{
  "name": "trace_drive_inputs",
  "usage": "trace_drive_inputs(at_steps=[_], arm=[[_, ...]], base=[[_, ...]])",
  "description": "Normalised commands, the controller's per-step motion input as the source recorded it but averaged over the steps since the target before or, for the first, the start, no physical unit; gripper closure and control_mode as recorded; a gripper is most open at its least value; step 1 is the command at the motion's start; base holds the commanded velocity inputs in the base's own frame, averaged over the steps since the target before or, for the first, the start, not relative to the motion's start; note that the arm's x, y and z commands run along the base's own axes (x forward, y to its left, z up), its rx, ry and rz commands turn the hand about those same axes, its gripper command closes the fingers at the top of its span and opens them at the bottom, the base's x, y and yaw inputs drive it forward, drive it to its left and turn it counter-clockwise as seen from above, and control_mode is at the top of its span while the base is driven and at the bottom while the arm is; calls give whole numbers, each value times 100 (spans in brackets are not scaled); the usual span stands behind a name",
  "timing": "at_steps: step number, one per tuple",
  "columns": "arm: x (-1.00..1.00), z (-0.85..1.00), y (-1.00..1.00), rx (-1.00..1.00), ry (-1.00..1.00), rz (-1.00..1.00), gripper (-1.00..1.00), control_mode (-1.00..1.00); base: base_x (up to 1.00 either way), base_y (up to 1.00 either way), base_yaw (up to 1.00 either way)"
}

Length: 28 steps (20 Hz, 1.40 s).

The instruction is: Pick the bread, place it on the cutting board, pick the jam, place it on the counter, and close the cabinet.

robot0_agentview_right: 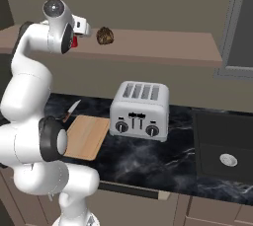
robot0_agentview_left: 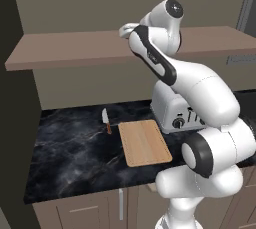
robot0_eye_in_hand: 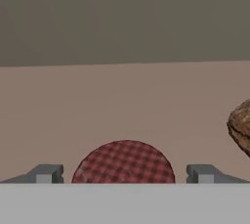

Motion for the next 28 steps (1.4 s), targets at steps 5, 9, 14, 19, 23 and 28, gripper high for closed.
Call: trace_drive_inputs(at_steps=[5,9,14,19,23,28], arm=[[0,-4,0,0,0,2,100,-100],[0,0,0,0,0,1,100,-100],[0,0,0,0,0,0,100,-100],[-1,0,0,0,0,0,100,-100],[-20,0,0,0,0,0,100,-100],[-36,0,0,0,0,0,100,-100]], base=[[0,0,0],[0,0,0],[0,0,0],[0,0,0],[0,0,0],[0,0,0]])
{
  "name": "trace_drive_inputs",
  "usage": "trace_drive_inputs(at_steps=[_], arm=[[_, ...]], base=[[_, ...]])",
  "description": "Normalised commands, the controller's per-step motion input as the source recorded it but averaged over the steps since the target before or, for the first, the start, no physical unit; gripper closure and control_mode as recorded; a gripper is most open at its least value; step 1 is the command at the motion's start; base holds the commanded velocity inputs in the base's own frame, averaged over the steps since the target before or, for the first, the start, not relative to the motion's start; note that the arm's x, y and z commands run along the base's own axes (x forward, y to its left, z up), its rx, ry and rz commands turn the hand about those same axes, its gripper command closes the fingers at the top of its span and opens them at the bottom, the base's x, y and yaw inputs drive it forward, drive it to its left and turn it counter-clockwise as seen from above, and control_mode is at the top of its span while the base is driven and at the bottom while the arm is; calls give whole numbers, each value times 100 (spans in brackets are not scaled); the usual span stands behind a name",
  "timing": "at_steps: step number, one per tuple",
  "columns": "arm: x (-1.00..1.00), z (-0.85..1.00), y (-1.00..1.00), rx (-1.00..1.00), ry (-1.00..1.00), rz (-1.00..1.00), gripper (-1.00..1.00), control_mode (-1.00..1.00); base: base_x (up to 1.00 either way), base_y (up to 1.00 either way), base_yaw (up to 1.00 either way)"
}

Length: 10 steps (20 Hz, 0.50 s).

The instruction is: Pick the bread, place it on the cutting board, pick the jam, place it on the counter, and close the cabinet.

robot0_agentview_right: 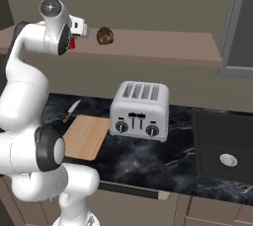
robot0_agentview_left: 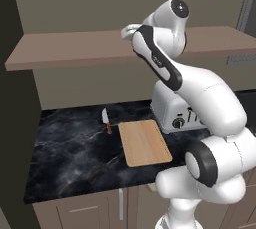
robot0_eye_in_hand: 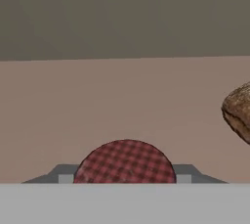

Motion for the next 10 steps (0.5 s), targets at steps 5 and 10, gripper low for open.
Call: trace_drive_inputs(at_steps=[5,10], arm=[[-56,0,0,0,0,0,100,-100],[-56,0,0,0,0,0,100,-100]], base=[[0,0,0],[0,0,0]])
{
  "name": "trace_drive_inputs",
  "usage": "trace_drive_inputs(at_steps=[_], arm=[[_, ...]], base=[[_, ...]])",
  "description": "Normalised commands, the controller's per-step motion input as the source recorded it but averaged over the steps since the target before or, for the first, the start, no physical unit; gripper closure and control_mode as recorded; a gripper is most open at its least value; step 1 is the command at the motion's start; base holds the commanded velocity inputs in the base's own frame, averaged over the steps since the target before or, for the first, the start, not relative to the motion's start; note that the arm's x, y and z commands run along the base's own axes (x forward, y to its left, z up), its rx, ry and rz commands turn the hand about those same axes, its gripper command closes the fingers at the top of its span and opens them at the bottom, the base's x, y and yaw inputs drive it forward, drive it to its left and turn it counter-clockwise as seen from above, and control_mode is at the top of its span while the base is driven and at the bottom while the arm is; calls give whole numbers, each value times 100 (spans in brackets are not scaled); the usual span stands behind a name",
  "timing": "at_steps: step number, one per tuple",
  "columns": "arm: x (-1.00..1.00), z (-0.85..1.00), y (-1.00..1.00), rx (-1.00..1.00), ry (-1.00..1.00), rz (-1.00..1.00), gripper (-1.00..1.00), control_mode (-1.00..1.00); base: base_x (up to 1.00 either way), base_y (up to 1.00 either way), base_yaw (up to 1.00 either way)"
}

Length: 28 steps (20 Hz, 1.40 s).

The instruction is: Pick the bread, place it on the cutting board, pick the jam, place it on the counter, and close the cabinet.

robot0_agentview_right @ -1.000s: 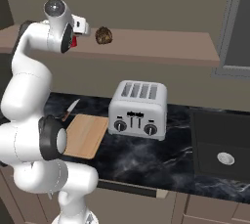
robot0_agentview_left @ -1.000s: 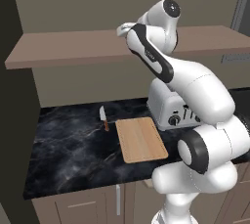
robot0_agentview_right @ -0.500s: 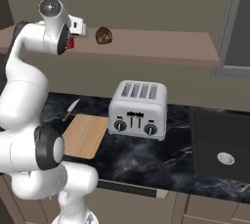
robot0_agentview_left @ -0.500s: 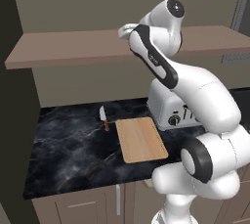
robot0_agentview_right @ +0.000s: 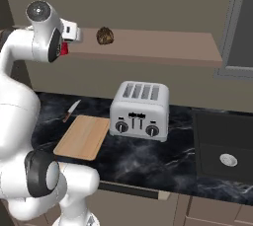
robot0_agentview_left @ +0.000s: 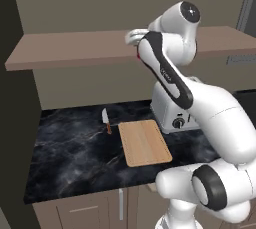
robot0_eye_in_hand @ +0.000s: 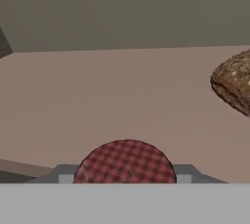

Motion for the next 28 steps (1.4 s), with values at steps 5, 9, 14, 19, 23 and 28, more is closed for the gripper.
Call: trace_drive_inputs(at_steps=[5,9,14,19,23,28], arm=[[-60,-4,0,0,0,0,100,-100],[-61,-10,3,0,0,0,100,-100],[-58,-19,14,0,0,0,100,-100],[-56,-32,29,0,0,0,100,-100],[-43,-39,31,0,0,0,100,-100],[-29,-38,28,0,0,0,100,-100]], base=[[0,0,0],[0,0,0],[0,0,0],[0,0,0],[0,0,0],[0,0,0]])
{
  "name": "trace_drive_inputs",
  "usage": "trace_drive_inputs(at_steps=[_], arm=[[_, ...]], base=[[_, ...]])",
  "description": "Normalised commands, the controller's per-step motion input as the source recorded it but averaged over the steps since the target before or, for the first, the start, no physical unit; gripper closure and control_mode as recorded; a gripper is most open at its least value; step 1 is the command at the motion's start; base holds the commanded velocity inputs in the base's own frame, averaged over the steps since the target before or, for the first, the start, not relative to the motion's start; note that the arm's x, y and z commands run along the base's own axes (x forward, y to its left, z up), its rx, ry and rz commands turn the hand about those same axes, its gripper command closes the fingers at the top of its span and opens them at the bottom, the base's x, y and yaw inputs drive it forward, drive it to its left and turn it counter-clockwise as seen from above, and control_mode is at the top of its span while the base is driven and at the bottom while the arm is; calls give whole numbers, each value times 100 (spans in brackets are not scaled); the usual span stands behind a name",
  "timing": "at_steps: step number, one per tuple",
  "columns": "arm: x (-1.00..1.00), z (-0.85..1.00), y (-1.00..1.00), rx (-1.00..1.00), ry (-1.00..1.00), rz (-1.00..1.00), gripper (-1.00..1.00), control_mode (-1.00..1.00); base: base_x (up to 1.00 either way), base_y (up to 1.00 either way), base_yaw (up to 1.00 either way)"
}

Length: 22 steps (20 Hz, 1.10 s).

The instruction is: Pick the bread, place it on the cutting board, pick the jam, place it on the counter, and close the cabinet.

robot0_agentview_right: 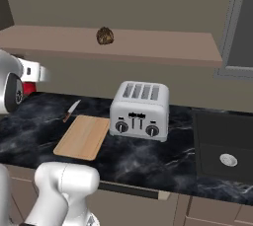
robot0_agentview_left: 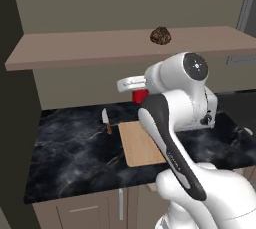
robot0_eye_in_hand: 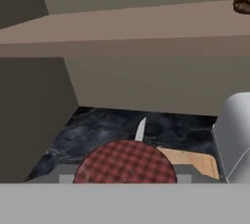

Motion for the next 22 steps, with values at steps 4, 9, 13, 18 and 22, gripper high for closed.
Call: trace_drive_inputs(at_steps=[4,9,13,18,22], arm=[[-8,-35,25,0,0,0,100,-100],[0,-27,25,0,0,0,100,-100],[0,-28,28,0,0,0,100,-100],[0,-26,27,0,0,0,100,-100],[0,-28,26,0,0,0,100,-100]], base=[[0,0,0],[0,0,0],[0,0,0],[0,0,0],[0,0,0]])
